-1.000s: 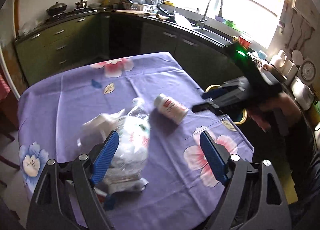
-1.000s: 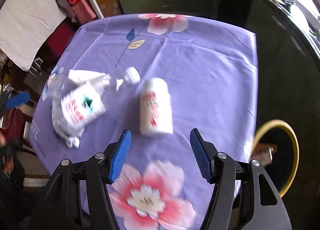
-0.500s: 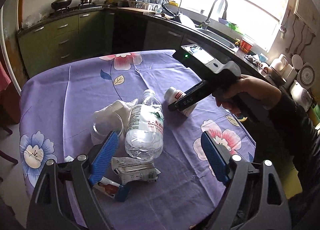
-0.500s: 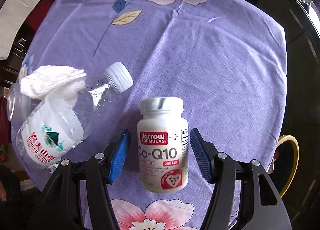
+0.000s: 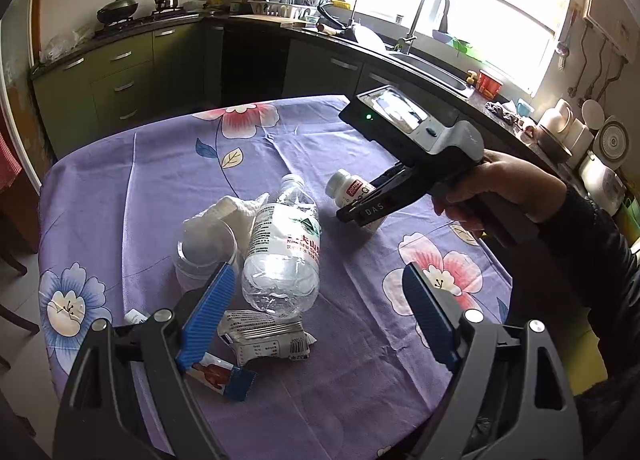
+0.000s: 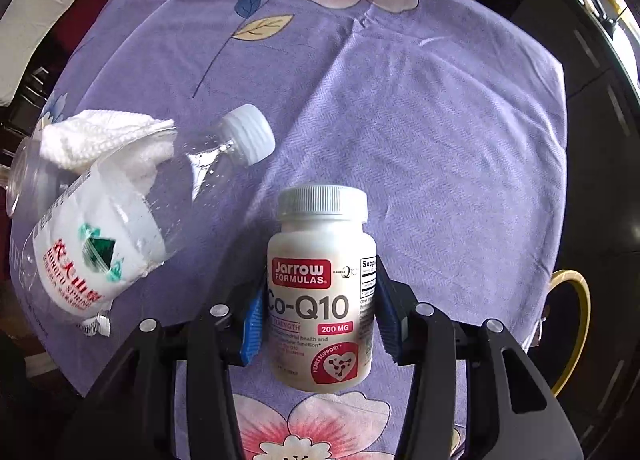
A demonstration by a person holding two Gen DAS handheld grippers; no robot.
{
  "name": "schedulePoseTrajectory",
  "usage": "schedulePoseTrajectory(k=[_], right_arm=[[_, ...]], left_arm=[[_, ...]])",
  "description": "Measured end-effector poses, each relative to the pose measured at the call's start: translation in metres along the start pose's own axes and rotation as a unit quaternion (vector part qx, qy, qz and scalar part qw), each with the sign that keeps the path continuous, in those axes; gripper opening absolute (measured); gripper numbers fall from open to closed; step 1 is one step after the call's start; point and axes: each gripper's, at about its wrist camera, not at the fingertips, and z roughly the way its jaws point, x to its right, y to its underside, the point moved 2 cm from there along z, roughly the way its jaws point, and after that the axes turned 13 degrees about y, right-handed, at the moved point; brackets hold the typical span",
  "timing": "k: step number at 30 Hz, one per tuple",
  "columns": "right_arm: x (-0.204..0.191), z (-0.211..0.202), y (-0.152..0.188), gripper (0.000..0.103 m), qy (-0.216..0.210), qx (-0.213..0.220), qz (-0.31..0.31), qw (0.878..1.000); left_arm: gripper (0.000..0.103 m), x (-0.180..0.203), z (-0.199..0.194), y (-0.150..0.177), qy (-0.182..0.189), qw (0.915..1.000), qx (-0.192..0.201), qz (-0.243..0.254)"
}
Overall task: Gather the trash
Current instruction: 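Grasp the white pill bottle with the right gripper, then carry the pill bottle over the bin and open the right gripper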
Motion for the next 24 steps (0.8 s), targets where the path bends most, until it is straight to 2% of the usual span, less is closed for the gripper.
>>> schedulePoseTrajectory(k=[7,14,18,24], right_arm=[[-0.009,-0.020,0.026,0.047,0.011,0.027,-0.006,1.000],[0.017,-0.033,0.060,0.047,0.023,0.040,0.007,0.999],[0.071,-0.035,0.077,0.047,0.033,0.035,0.052,0.997],[0.163,-0.016,0.119,0.047,0.056,0.004,0.151,0.987]], left_arm=[[0.081,0.007,0.002,0.000,-0.004,1.0000,-0.003,0.008],[0.081,0.017,0.008,-0.001,-0.005,0.9998,-0.010,0.017],[0.081,0.024,0.017,-0.002,-0.002,0.9996,-0.018,0.021],[0.081,0.035,0.033,-0.007,0.005,0.9992,-0.028,0.028]])
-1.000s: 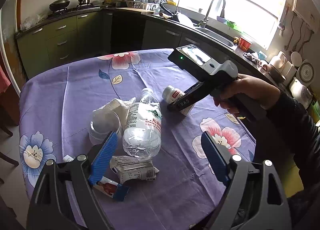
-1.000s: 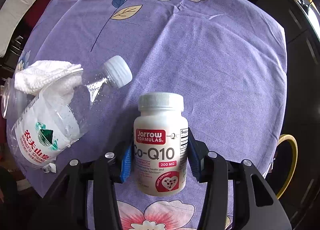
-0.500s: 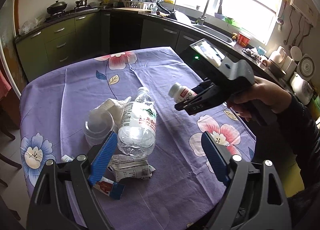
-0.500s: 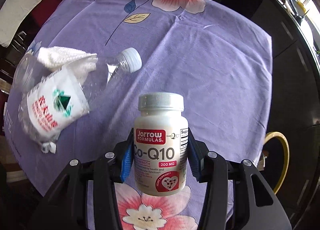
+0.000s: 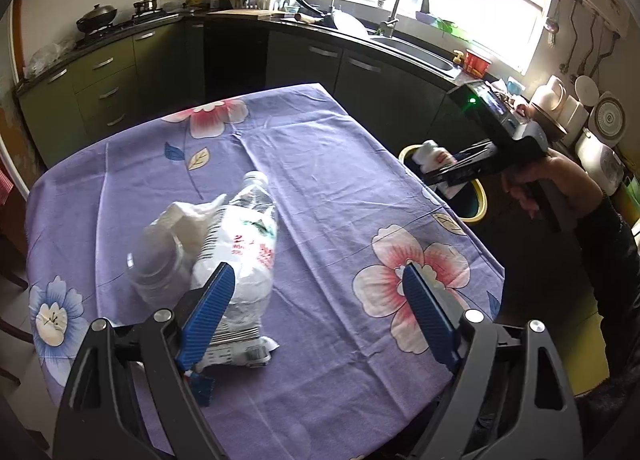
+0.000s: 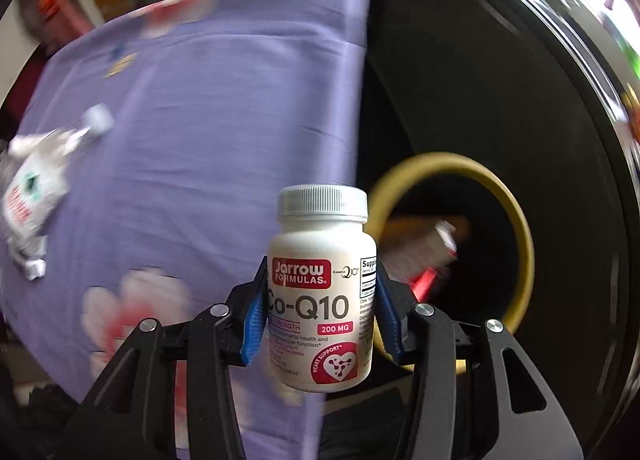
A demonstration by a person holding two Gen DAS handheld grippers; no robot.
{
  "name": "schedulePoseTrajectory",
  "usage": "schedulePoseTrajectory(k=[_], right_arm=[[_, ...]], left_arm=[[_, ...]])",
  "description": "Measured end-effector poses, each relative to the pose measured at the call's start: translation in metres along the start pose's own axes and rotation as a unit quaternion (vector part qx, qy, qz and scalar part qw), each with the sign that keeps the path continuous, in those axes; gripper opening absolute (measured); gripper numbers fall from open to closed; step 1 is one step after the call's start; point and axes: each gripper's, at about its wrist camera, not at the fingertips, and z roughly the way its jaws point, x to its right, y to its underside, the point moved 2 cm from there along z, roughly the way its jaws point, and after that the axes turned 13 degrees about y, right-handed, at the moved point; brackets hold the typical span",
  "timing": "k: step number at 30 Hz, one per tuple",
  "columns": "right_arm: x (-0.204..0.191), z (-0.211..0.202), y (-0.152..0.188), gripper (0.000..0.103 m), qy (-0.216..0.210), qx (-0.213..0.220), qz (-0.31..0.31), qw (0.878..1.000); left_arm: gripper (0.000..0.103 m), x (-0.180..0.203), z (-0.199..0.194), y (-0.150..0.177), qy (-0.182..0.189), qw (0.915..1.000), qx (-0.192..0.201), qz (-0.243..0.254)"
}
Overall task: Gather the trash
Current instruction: 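Carry the pill bottle over the bin and open the right gripper, then grasp the Nongfu Spring water bottle with the left gripper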
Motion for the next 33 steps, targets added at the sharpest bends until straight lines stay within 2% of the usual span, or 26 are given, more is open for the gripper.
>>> schedulePoseTrajectory(k=[3,7,8,9,10,13,19,26,33], right_arm=[[0.045,0.025,0.007,0.047,0.006,-0.023,0.050,0.998],[0.083,0.053,0.014,0.047,0.005,-0.044,0.098,0.994],[0.092,0.060,0.014,0.049,0.007,-0.048,0.111,0.993],[0.100,0.066,0.015,0.058,0.013,-0.049,0.125,0.991],[0.106,0.068,0.016,0.063,0.019,-0.047,0.133,0.990],[0.119,0.067,0.021,0.063,0.017,-0.041,0.151,0.988],[0.113,0.042,0.029,0.063,0.006,-0.009,0.144,0.990],[0.078,0.015,0.040,0.064,-0.012,0.014,0.109,0.994],[0.046,0.003,0.037,0.064,-0.021,0.023,0.072,0.997]], left_arm=[[0.081,0.008,0.006,-0.004,0.001,1.0000,-0.005,0.008],[0.081,0.015,0.013,-0.006,0.001,0.9998,-0.011,0.015],[0.081,0.016,0.014,-0.006,0.000,0.9998,-0.012,0.016],[0.081,0.017,0.015,-0.007,-0.001,0.9998,-0.014,0.017],[0.081,0.018,0.016,-0.007,-0.001,0.9997,-0.016,0.017],[0.081,0.018,0.016,-0.008,-0.004,0.9996,-0.018,0.019],[0.081,0.013,0.019,-0.005,-0.009,0.9994,-0.026,0.020],[0.081,-0.004,0.027,0.004,0.003,0.9985,-0.053,0.011],[0.081,-0.026,0.037,-0.016,-0.011,0.9973,-0.071,0.012]])
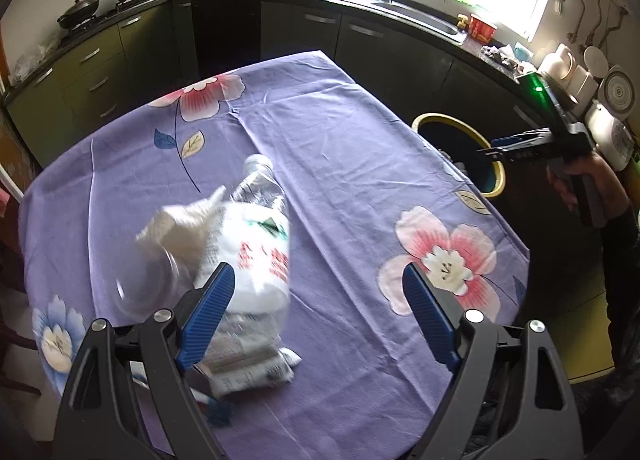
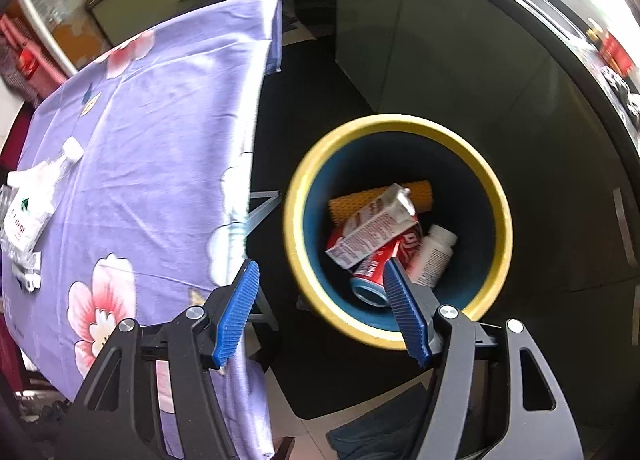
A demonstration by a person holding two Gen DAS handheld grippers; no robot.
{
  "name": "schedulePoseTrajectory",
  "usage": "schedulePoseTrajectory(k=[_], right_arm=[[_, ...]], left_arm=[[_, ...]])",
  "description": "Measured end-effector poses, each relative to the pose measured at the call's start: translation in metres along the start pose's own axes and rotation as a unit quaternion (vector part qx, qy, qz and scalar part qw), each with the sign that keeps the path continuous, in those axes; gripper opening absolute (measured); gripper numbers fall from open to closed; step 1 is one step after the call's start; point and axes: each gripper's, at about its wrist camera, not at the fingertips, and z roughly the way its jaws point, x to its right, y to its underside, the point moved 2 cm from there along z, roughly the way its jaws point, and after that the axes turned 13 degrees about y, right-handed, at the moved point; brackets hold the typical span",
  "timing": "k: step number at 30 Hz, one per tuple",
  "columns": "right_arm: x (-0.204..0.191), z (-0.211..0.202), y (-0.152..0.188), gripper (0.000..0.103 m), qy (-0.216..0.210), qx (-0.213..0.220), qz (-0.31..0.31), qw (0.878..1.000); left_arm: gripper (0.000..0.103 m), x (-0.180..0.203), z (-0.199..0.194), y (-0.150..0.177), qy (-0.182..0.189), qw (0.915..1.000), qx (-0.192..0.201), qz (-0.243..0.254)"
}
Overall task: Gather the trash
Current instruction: 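Grasp the Nongfu Spring water bottle with the left gripper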
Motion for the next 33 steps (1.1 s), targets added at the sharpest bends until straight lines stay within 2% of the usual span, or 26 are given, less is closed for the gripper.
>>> schedulePoseTrajectory(k=[8,16,25,26,28,33], right_arm=[[-0.016,0.000,0.001,0.065,-0.011,-0.001,-0.021,1.000],[-0.018,0.011,0.001,0.065,-0.016,-0.011,-0.024,1.000],[-0.026,0.023,0.001,0.065,-0.021,-0.023,-0.034,0.999],[-0.026,0.024,0.001,0.065,-0.022,-0.023,-0.033,0.999],[-0.026,0.025,0.002,0.065,-0.022,-0.023,-0.033,0.999],[-0.025,0.024,0.004,0.065,-0.023,-0.022,-0.031,0.999]], left_arm=[[0.081,-0.029,0.039,-0.026,-0.036,0.9970,-0.068,-0.006],[0.081,-0.039,0.071,-0.030,-0.062,0.9909,-0.120,0.003],[0.081,-0.043,0.101,-0.039,-0.073,0.9860,-0.149,0.012],[0.078,-0.044,0.103,-0.040,-0.073,0.9858,-0.151,0.012],[0.064,-0.046,0.108,-0.041,-0.076,0.9840,-0.160,0.013],[0.063,-0.044,0.109,-0.040,-0.073,0.9835,-0.164,0.021]])
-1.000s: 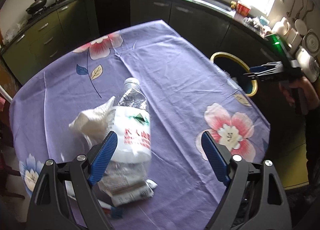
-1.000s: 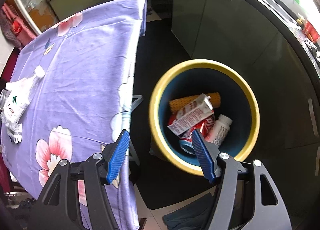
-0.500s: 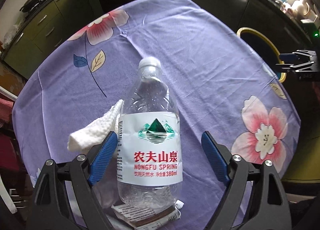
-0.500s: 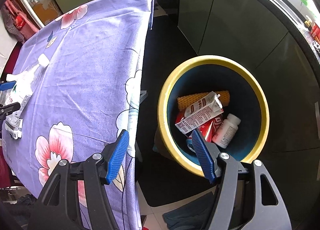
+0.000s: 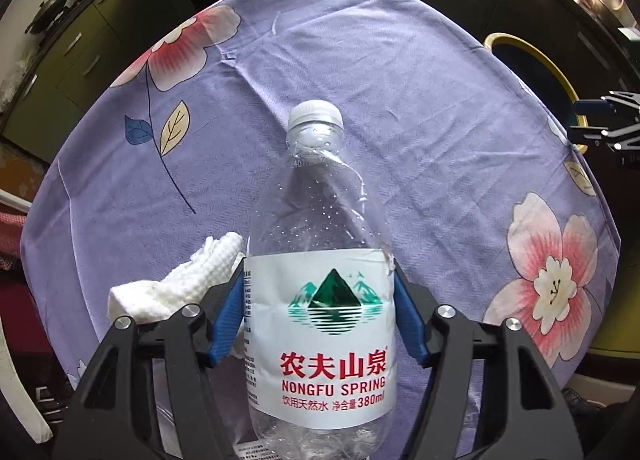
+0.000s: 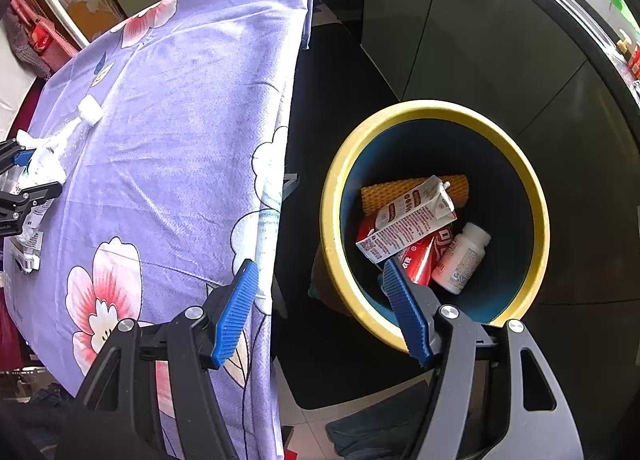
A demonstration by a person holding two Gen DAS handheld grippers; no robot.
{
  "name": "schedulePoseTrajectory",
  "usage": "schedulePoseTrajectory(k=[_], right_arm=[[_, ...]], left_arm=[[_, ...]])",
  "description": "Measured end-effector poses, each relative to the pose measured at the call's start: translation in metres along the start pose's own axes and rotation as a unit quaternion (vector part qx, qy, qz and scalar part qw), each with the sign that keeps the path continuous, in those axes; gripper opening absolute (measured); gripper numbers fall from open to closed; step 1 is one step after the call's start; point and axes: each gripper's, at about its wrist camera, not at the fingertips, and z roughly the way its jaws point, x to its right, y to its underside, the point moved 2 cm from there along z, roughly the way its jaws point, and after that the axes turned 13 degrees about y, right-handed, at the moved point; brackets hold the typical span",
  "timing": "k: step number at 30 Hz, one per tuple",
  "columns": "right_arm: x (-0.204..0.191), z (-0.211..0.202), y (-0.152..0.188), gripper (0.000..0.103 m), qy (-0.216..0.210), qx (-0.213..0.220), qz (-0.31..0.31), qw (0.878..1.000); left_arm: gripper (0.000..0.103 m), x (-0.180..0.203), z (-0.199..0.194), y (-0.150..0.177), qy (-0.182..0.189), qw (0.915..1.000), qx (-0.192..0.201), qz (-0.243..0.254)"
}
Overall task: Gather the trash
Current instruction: 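Grasp the Nongfu Spring water bottle with the left gripper, then carry the water bottle over the bin and open the left gripper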
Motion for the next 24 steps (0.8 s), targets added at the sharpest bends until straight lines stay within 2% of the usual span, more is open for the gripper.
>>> schedulePoseTrajectory(k=[9,17,21,24], right_arm=[[0.001,-0.014,0.010,0.065,-0.005,0.014,0.003,1.000],[0.002,-0.030,0.023,0.065,-0.007,0.030,0.004,1.000],[0.010,-0.043,0.033,0.065,0.003,0.043,0.007,0.999],[0.025,-0.050,0.046,0.065,0.008,0.048,0.021,0.999]], left_arm=[[0.062,0.026,-0.036,0.012,0.015,0.9993,0.028,0.021],[0.062,0.052,-0.075,0.022,0.013,0.9965,0.065,0.050],[0.062,0.082,-0.087,0.018,0.026,0.9935,0.077,0.080],[0.063,0.114,-0.086,0.001,0.049,0.9892,0.079,0.113]])
